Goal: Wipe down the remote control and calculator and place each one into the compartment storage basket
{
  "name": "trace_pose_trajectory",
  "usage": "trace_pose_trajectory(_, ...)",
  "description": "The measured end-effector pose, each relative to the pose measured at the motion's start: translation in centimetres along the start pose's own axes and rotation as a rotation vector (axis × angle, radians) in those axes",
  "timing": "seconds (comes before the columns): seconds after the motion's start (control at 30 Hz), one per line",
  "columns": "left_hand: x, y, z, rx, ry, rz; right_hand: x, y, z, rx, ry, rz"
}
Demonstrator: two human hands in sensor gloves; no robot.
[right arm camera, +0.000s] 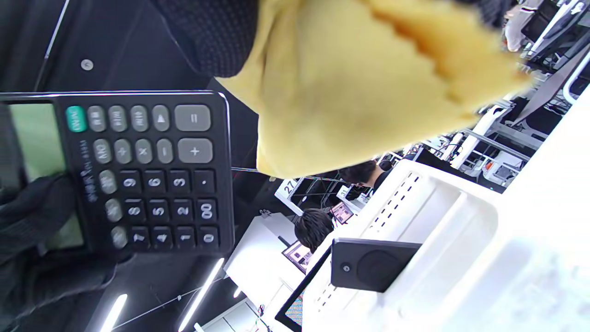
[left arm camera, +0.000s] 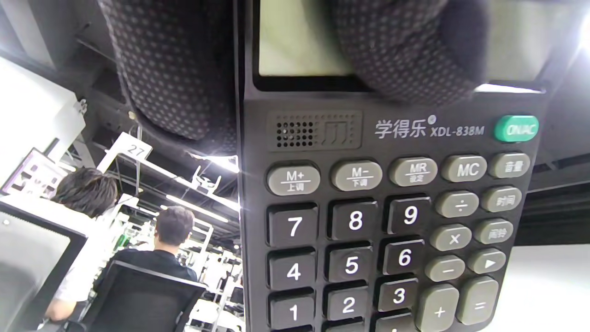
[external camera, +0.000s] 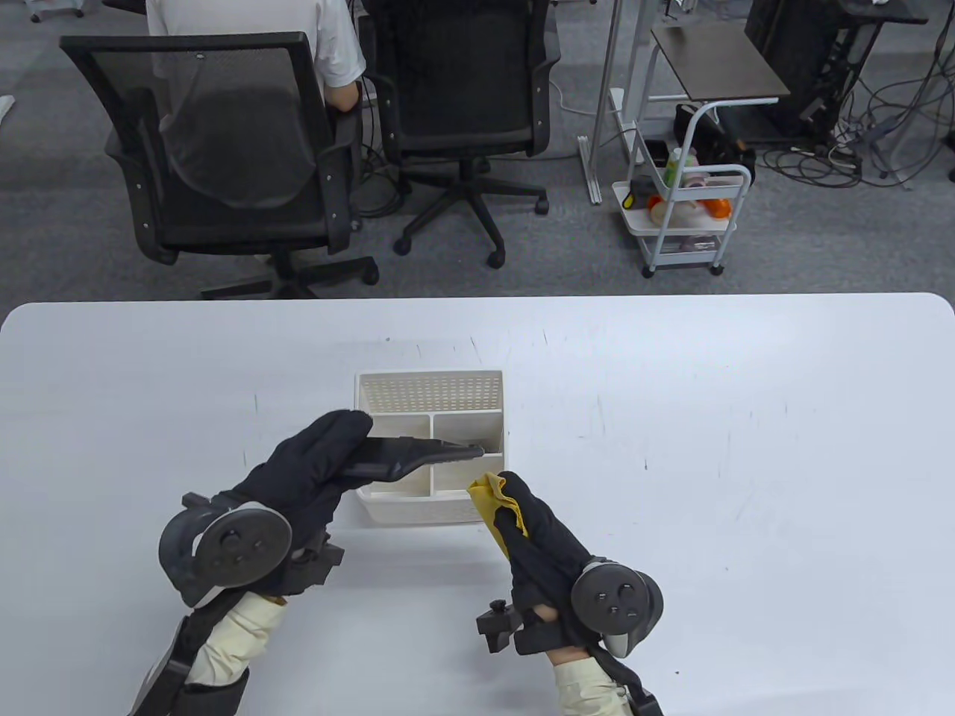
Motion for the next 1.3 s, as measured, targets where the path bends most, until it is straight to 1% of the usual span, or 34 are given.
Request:
trace_pose_trajectory(0.1, -2.6, -0.5, -1.0, -0.061, -0.049, 0.02, 0.1, -0.2, -0.1, 0.007, 0.003, 0.006)
trace_pose_trajectory(0.13, -3.1, -0.8, -1.4, -0.08, -0.067, 0.026, 0.1, -0.2, -0.1, 0.006, 0.004, 0.007)
trace_pose_trajectory(0.2, -4.3, -1.5, -2.8, -0.129, -0.128, 0.044, 0.1, -0.3, -0.1, 0.001, 0.01, 0.012)
trace_pose_trajectory(0.33, -5.2, -3.1, -5.8, -0.218, -0.237, 0.07, 0.1, -0.4, 0.3, -0.005, 0.034, 0.012)
trace_pose_trajectory(0.4, -5.5, -3.8, -7.3, -0.27, -0.279, 0.063, 0.1, -0.4, 0.5, -0.006, 0.046, 0.009)
trace_pose_trajectory(0.47, -5.7, -4.4, -8.5, -0.301, -0.306, 0.061, 0.1, -0.4, 0.5, -0.004, 0.055, 0.003)
trace_pose_trajectory(0.57, -6.0, -5.2, -10.0, -0.305, -0.338, 0.08, 0.1, -0.4, 0.8, 0.008, 0.076, -0.005)
trace_pose_trajectory(0.63, -6.2, -5.4, -10.9, -0.315, -0.341, 0.071, 0.2, -0.5, 1.0, 0.015, 0.089, -0.005)
trace_pose_trajectory(0.7, -6.5, -5.5, -11.9, -0.328, -0.381, 0.078, 0.3, -0.6, 1.2, 0.017, 0.102, 0.001)
trace_pose_trajectory(0.83, -6.8, -4.9, -13.8, -0.384, -0.428, 0.036, 0.4, -0.8, 1.2, 0.011, 0.106, 0.011)
trace_pose_trajectory(1.03, -6.3, -5.1, -16.0, -0.366, -0.477, 0.065, 0.4, -1.2, 1.1, -0.008, 0.109, 0.028)
trace_pose_trajectory(1.3, -5.6, -5.4, -18.2, -0.419, -0.533, 0.087, 0.4, -1.3, 1.1, -0.021, 0.112, 0.04)
Point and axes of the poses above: the tracker on the back of each hand, its own y axis roughly to the thumb side, its own x axis roughly from the fingertips to the wrist, z = x × y, the point moved 5 cm from there along -x, roughly from the wrist to the fingertips, and after that the axes turned 15 degrees about -z, right-handed, at the moved point
